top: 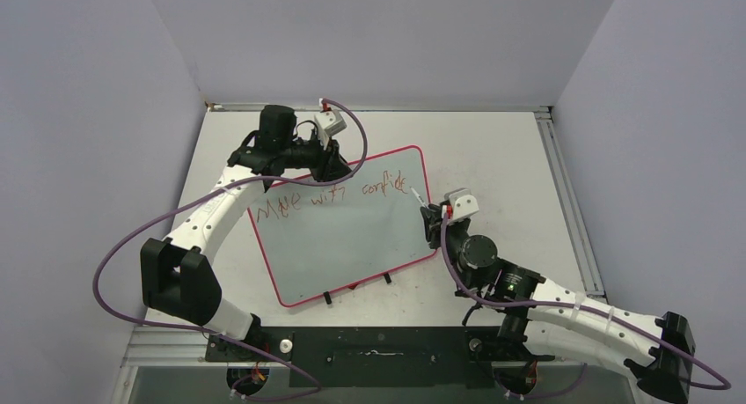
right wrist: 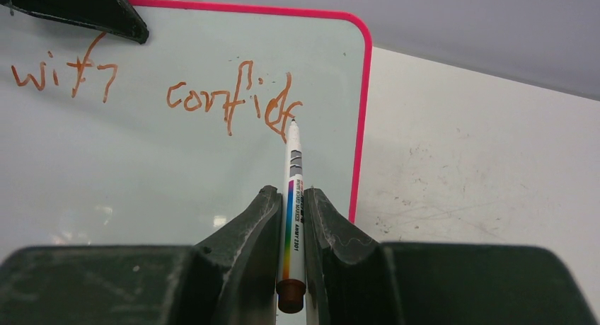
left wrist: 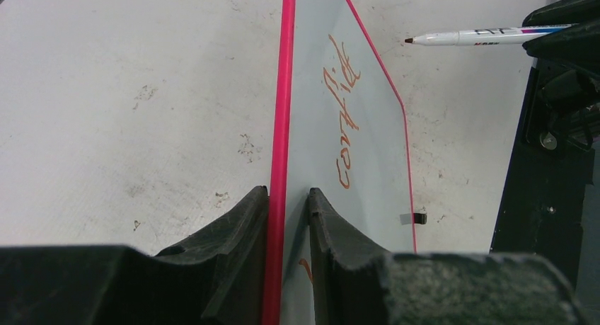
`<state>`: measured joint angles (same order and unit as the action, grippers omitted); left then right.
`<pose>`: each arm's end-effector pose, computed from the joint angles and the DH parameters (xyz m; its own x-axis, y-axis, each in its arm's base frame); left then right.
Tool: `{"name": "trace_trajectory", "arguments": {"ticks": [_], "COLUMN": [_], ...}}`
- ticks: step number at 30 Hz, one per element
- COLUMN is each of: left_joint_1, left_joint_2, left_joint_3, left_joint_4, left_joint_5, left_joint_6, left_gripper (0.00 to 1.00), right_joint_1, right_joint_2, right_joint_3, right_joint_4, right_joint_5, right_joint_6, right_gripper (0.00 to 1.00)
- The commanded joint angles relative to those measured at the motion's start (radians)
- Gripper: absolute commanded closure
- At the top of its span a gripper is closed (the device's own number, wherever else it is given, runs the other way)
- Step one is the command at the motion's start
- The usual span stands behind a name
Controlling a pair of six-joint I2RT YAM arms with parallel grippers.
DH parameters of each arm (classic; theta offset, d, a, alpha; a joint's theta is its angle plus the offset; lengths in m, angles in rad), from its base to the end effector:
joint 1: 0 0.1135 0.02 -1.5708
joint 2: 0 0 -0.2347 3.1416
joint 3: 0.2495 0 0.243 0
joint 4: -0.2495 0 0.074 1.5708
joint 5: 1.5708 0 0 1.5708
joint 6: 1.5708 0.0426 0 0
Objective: Write a sentence on the whiteboard
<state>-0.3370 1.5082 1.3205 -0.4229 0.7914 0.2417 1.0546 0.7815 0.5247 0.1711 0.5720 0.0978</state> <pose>0.3043 -0.1387 0.3032 -0.3381 0.2967 -0.8931 0.8892 0.4115 -0.1999 0.1216 0.1676 0.2676 -0.0875 0.0122 -0.9961 -0.4587 0.8871 0.0512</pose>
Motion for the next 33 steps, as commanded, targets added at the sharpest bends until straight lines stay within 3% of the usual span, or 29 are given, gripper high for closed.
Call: {"name": "trace_trajectory", "arguments": {"ticks": [1, 14, 23, 33], "left_joint_1": [0.002, 0.022, 0.030, 0.033], "left_joint_2": [-0.002, 0.043, 0.105, 0.159], "left_joint_3": [0.001, 0.035, 0.075, 0.124], "left_joint_4": [-0.063, -0.178, -0.189, -0.205], "left_joint_5": [0.045, 0.131, 0.205, 0.248], "left_joint_6": [0.034, 0.111, 0.063, 0.030], "left_gripper": [1.00, 1.00, 0.80, 0.68], "right_joint_1": [-0.002, -0.088, -0.092, -0.093], "right_joint_2": [-0.024, -0.036, -0.066, -0.074], "right_joint_3": [0.017, 0.028, 0.016, 0.001], "right_joint_4": [0.028, 0.059, 0.059, 0.071], "right_joint_5": [-0.015, -0.120, -0.129, -0.125], "right_joint_6": [-0.016, -0.042, -0.023, -0.027], "right_gripper": [0.95, 0.95, 0.95, 0.95]}}
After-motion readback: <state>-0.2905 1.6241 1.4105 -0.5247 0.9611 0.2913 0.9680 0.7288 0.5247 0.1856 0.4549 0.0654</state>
